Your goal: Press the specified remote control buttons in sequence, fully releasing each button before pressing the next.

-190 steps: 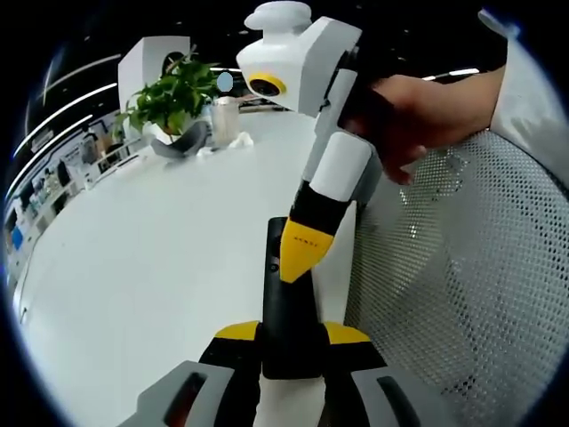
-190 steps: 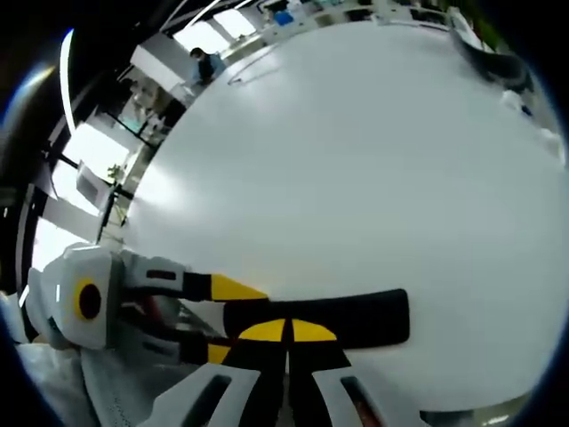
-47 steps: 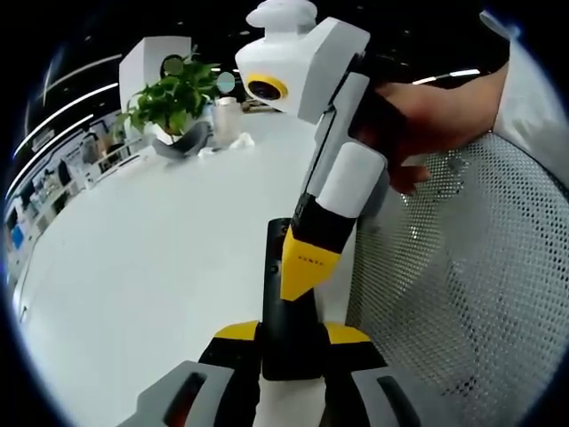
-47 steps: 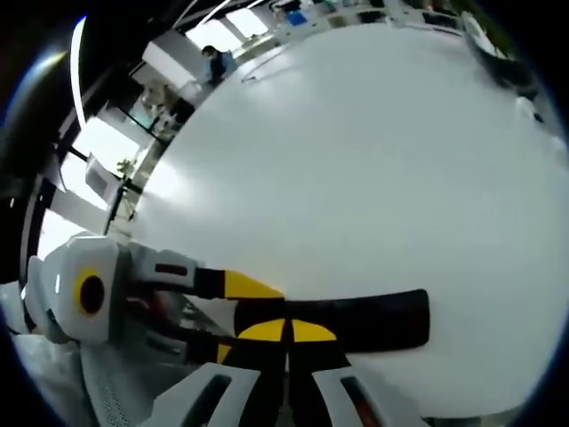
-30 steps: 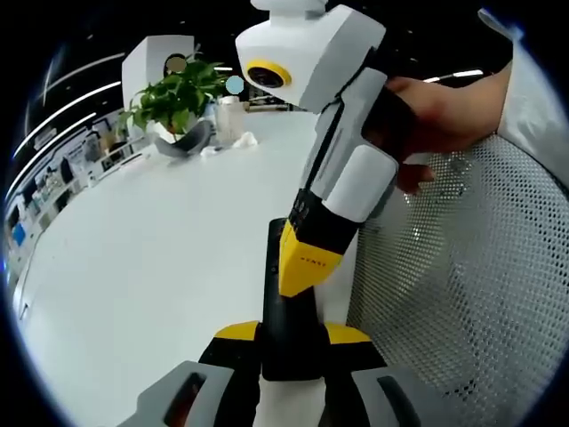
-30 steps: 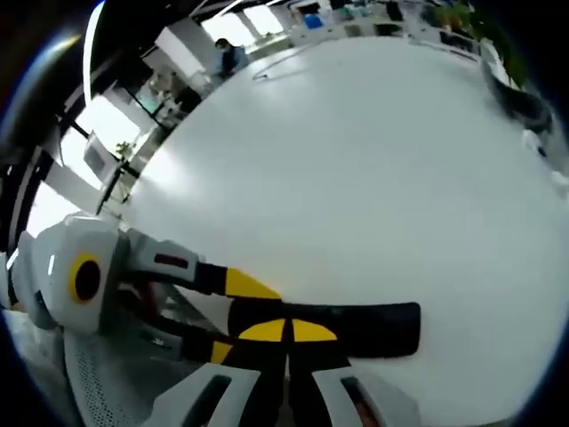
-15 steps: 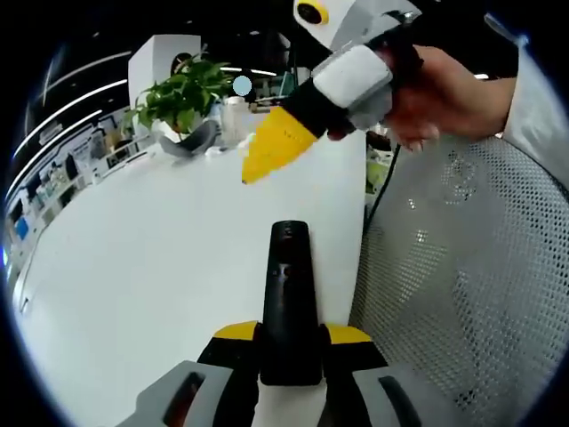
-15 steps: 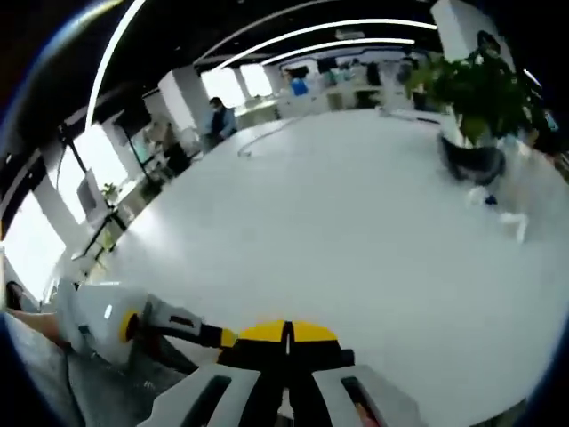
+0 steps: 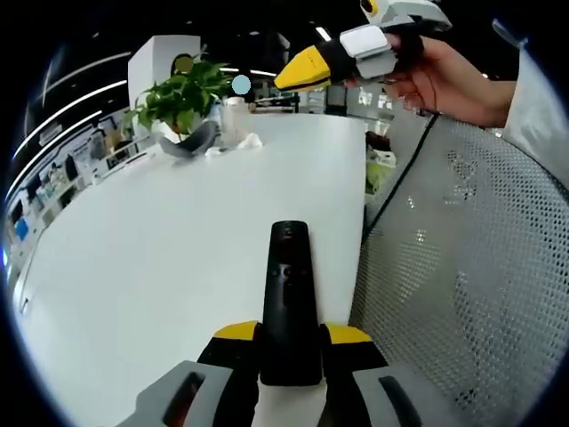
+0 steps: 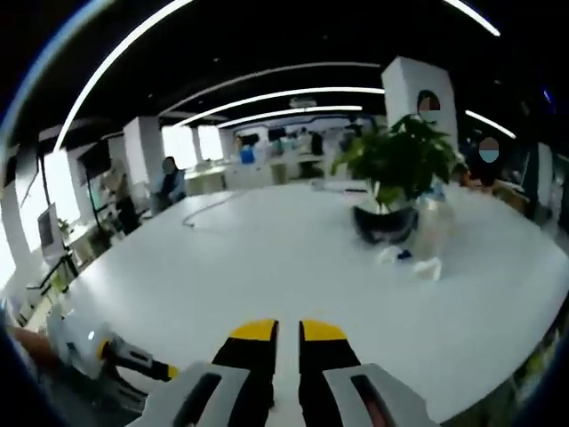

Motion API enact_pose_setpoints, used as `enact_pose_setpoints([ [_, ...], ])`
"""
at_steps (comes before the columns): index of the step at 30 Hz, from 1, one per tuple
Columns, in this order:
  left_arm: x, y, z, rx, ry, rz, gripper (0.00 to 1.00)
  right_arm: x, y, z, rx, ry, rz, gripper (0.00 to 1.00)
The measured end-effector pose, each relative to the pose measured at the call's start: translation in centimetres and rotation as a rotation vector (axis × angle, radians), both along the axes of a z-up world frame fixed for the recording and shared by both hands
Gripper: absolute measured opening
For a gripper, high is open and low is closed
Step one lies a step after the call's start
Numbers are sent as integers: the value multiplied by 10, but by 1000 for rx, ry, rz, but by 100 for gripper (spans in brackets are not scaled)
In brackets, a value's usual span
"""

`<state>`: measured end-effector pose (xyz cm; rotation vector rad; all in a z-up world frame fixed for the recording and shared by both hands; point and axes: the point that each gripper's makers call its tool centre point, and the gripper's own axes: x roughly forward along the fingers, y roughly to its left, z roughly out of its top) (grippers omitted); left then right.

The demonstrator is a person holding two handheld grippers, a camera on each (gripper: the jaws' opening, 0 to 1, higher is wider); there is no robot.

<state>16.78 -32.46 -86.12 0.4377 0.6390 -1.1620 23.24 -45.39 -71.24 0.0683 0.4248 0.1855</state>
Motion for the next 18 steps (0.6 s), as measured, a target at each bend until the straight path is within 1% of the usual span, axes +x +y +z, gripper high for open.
enact_pose_setpoints([
  [1, 0, 0, 0, -1, 0, 0, 26, 0, 0, 2, 3, -6, 2, 12],
  [4, 0, 0, 0, -2, -1, 0, 26, -2, 1, 5, 11, -18, 3, 16],
  [6, 1, 0, 0, -4, -4, 3, 26, -2, -1, 4, -16, -31, -4, 20],
  [8, 1, 0, 0, -9, -5, 4, 25, -2, -5, 7, -48, -64, -24, 29],
  [9, 1, 0, 0, -11, -6, 3, 25, 0, -6, 11, -64, -96, -34, 33],
  [11, 1, 0, 1, -11, -7, 4, 25, 2, -10, 14, -84, -124, -49, 47],
  [13, 0, 1, 1, -12, -8, 4, 25, 2, -13, 16, -74, -131, -62, 62],
  [15, 0, 1, 1, -11, -8, 6, 25, 1, -17, 18, -66, -144, -69, 65],
  [17, 0, 1, 1, -9, -8, 6, 25, 1, -19, 18, -61, -143, -70, 68],
  [18, 0, 1, 1, -8, -7, 6, 25, 1, -18, 18, -63, -143, -64, 72],
])
